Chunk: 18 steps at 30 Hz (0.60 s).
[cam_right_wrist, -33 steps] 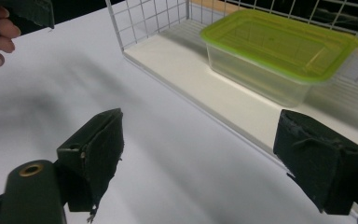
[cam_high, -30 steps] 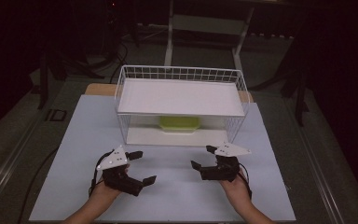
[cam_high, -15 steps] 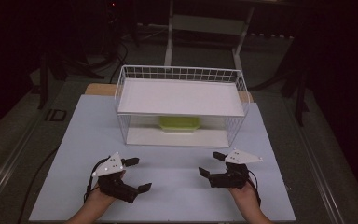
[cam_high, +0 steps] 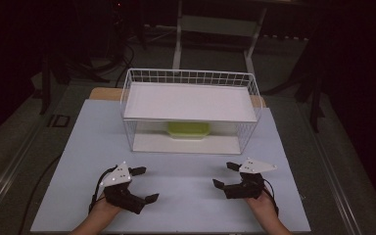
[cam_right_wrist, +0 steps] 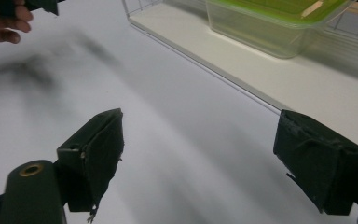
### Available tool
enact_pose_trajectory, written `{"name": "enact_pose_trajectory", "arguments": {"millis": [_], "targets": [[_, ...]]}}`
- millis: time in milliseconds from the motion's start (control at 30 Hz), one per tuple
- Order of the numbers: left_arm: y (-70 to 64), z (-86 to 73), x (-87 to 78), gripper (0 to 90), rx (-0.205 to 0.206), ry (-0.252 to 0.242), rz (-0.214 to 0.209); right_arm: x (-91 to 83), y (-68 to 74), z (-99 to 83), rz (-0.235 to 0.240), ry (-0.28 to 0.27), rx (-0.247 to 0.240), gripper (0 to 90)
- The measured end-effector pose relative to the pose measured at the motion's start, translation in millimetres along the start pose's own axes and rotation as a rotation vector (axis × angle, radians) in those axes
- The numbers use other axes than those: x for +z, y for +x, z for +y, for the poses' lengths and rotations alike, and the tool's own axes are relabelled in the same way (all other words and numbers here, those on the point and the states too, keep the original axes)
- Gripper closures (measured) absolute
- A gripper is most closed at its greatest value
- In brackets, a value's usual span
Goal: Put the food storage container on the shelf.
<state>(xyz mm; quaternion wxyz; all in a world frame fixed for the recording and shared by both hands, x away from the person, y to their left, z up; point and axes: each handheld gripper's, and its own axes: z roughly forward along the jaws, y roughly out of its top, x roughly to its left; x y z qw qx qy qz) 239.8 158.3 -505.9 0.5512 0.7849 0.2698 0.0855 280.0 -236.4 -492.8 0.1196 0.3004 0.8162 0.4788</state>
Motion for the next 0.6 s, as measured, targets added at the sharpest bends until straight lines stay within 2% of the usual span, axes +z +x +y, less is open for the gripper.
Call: {"name": "enact_pose_trajectory", "arguments": {"millis": [67, 267, 600], "targets": [[-0.4, 1.0, 2.0, 0.5, 0.012, 0.001, 0.002, 0.3, -0.9, -1.2, 0.004, 0.003, 0.004, 16.0], [0.6, -1.9, 6.7, 0.5, -0.005, 0.011, -0.021, 4.4, -2.2, -4.7, 0.026, 0.026, 0.026, 16.2], [2.6, -3.9, 7.8, 0.5, -0.013, 0.013, -0.02, 3.3, -2.9, -4.4, 0.025, 0.012, 0.022, 17.9]]}}
